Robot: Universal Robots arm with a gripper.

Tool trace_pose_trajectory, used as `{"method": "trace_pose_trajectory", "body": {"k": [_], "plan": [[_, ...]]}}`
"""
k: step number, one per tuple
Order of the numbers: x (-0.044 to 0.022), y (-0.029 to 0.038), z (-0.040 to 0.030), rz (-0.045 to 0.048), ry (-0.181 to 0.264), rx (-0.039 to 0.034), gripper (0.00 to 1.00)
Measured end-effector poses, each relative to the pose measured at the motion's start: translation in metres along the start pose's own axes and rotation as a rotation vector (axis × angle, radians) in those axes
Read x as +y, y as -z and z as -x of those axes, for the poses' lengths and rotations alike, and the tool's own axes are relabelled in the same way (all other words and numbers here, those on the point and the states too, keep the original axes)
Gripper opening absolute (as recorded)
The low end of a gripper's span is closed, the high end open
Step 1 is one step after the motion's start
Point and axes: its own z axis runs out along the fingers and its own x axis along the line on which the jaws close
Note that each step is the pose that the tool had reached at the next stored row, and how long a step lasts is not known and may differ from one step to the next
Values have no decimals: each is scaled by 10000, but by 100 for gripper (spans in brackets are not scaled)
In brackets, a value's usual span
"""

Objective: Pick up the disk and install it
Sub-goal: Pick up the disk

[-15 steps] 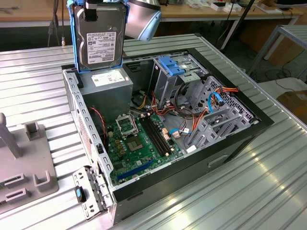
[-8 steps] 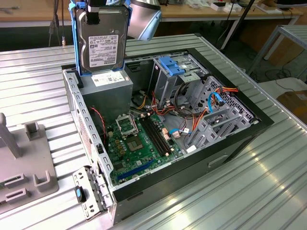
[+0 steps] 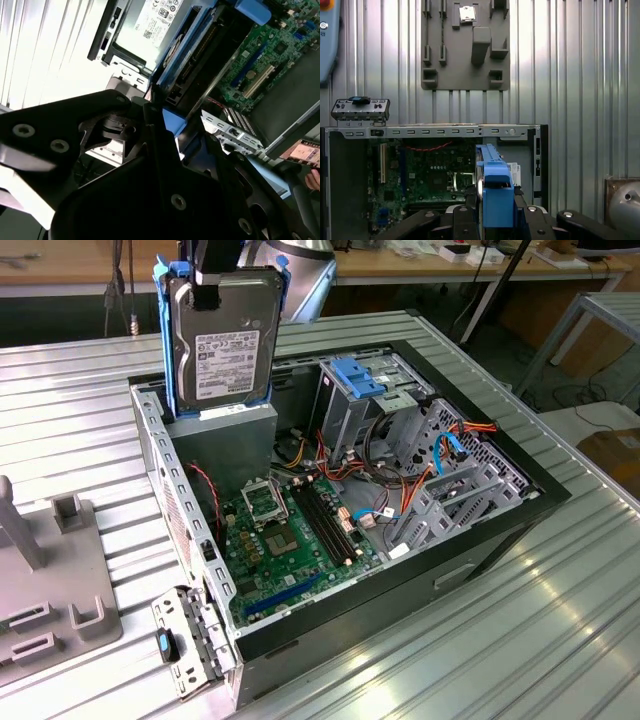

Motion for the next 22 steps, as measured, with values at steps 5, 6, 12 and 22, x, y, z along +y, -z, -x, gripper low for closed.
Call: {"method": "trace_pose_trajectory", "body": {"k": [5, 6, 12, 22], "plan": [[-140, -5, -26, 0, 0, -1, 36], [-203, -6, -29, 0, 0, 0, 36], [-316, -3, -149, 0, 0, -1, 36], [-321, 14, -629, 0, 0, 0, 36]]}}
